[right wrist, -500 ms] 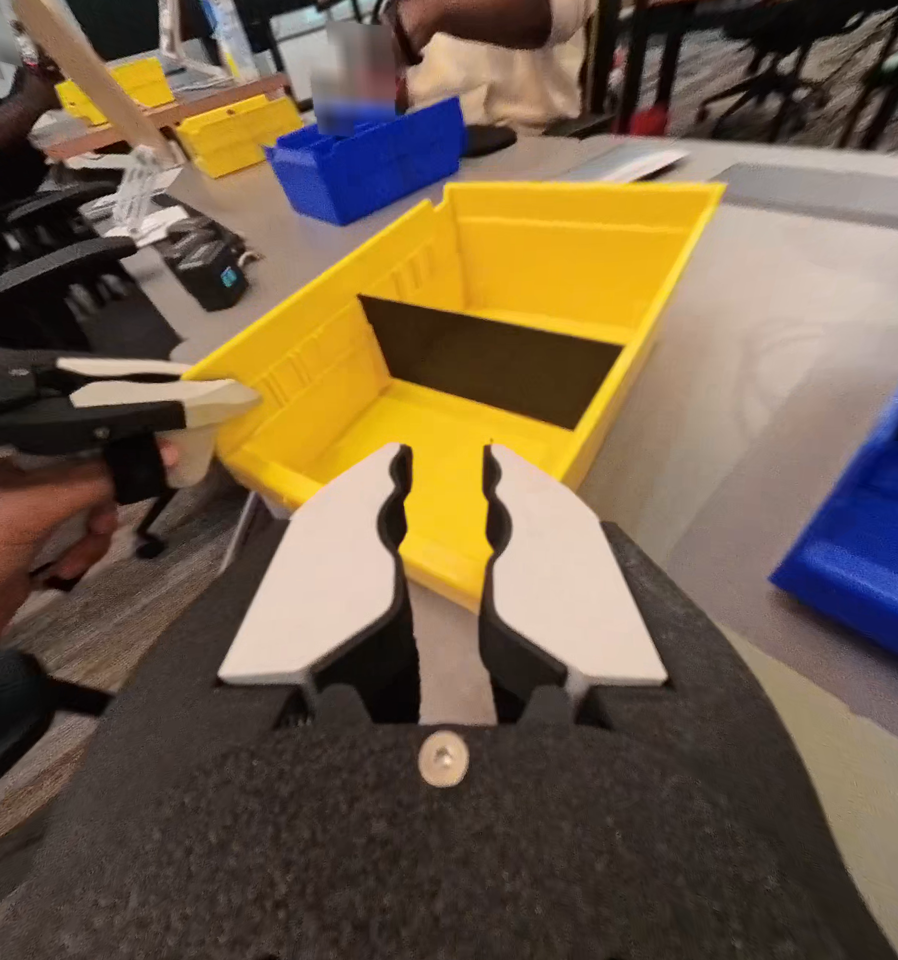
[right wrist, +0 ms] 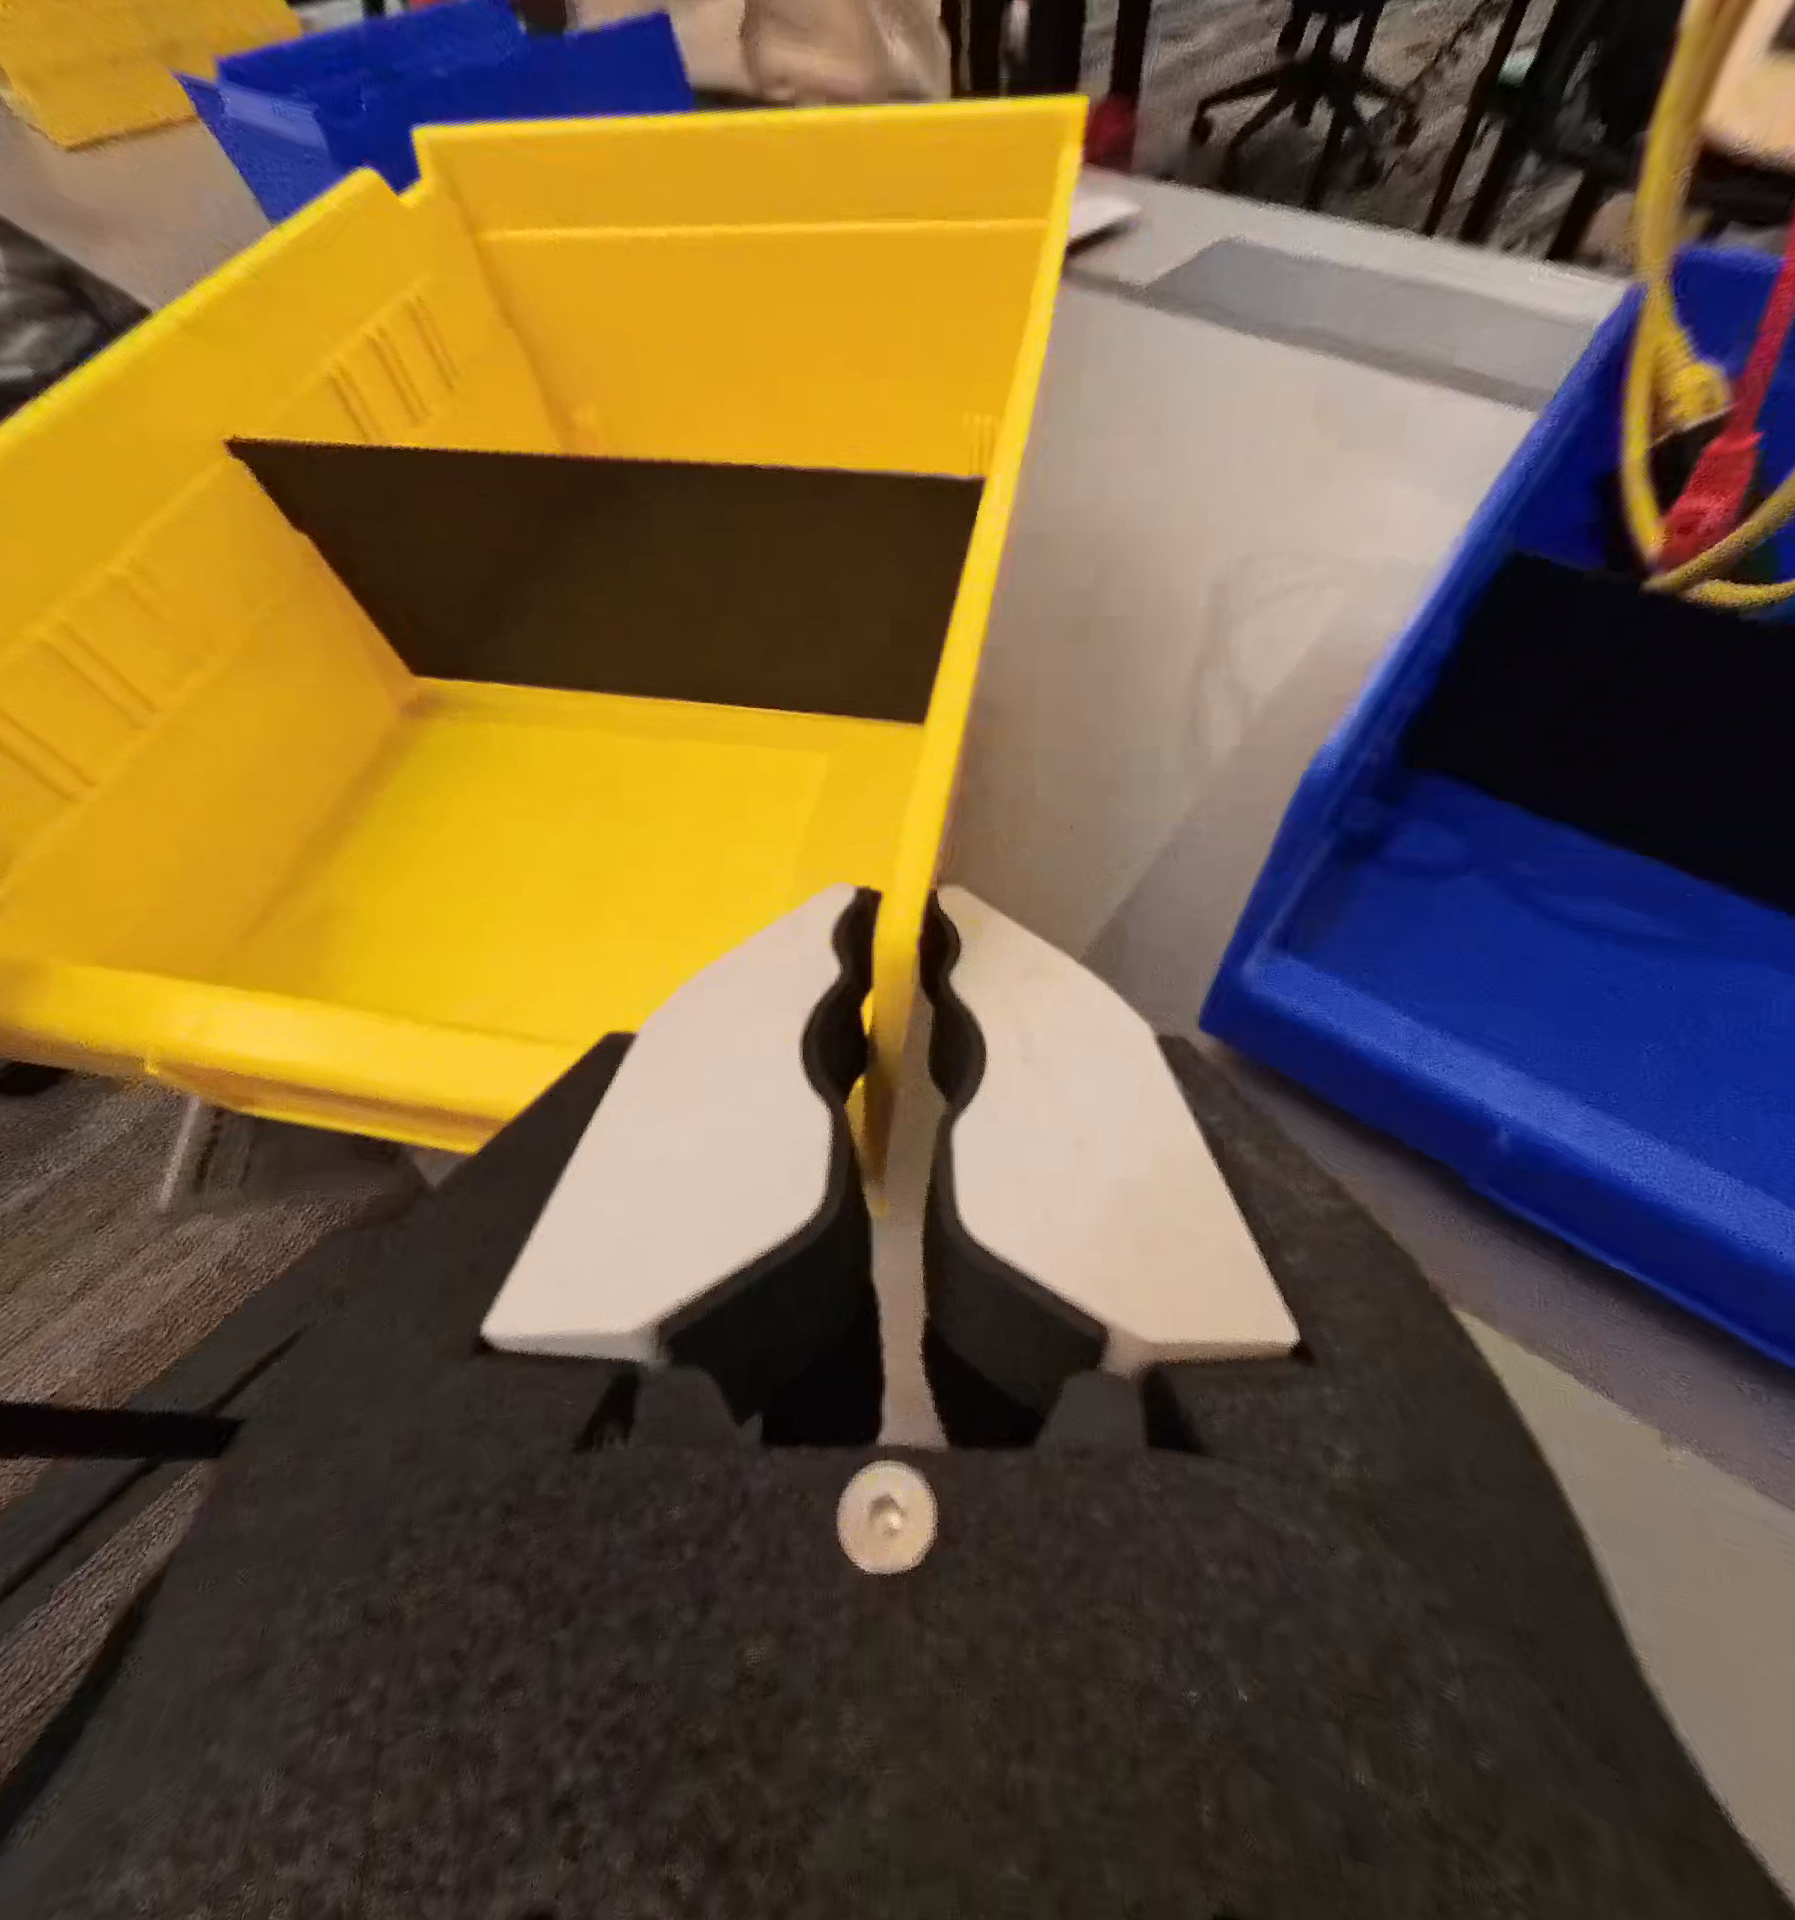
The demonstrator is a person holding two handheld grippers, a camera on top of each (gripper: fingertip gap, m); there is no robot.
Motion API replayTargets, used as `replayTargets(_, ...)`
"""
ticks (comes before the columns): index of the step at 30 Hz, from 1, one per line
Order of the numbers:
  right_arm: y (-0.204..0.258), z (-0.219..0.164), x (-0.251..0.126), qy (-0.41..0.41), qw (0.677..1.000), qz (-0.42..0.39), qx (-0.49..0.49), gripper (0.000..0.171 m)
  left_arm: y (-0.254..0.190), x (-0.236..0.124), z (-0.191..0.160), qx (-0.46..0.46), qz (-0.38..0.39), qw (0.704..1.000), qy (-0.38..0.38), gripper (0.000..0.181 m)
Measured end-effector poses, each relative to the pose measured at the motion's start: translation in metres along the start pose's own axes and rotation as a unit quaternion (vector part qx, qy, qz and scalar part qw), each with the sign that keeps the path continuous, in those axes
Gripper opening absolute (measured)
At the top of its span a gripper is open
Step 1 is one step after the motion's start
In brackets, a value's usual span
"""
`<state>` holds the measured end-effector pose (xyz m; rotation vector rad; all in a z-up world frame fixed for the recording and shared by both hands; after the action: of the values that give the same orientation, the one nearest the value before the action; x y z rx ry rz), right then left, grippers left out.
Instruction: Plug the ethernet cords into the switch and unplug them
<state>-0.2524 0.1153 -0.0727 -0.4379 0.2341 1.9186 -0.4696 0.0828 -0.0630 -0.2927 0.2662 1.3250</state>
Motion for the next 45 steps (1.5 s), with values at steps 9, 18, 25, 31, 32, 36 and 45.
replayTargets(9,-0.108,0.103,-0.127,-0.15,0.971,-0.179,-0.051,0.005,-0.128,-0.005,0.138,0.053,-0.084,0.977,-0.187,0.007)
replayTargets(18,-0.344,0.024,-0.252,-0.041,0.93,-0.356,0.085,0.003,-0.413,0.089,0.141,0.057,-0.243,0.963,-0.099,0.006)
replayTargets(25,-0.434,-0.117,-0.256,0.038,0.926,-0.335,0.169,0.003,-0.523,0.146,0.039,0.113,-0.231,0.966,-0.002,0.006)
replayTargets(31,-0.445,-0.154,-0.232,0.042,0.925,-0.343,0.16,0.003,-0.527,0.171,-0.001,0.145,-0.217,0.965,0.033,0.007)
replayTargets(32,-0.448,-0.156,-0.23,0.048,0.922,-0.349,0.162,0.004,-0.528,0.173,-0.004,0.144,-0.225,0.963,0.035,0.007)
replayTargets(36,-0.453,-0.162,-0.227,0.047,0.917,-0.353,0.179,0.007,-0.528,0.165,-0.005,0.164,-0.249,0.954,0.039,0.012)
replayTargets(45,-0.409,-0.083,-0.24,-0.046,0.912,-0.392,0.113,0.035,-0.45,0.108,0.069,0.104,-0.311,0.945,0.011,0.025)
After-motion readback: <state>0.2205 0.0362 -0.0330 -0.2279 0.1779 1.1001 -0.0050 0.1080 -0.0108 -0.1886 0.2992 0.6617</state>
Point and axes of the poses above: each gripper's, where its closed fingertips meet, x out along the fingers, z out of its top, y = z × x across the jaws, the point moved 6 cm from there along -x, back along the fingers, and after that the axes turned 6 degrees about -x, right-handed, at the moved point
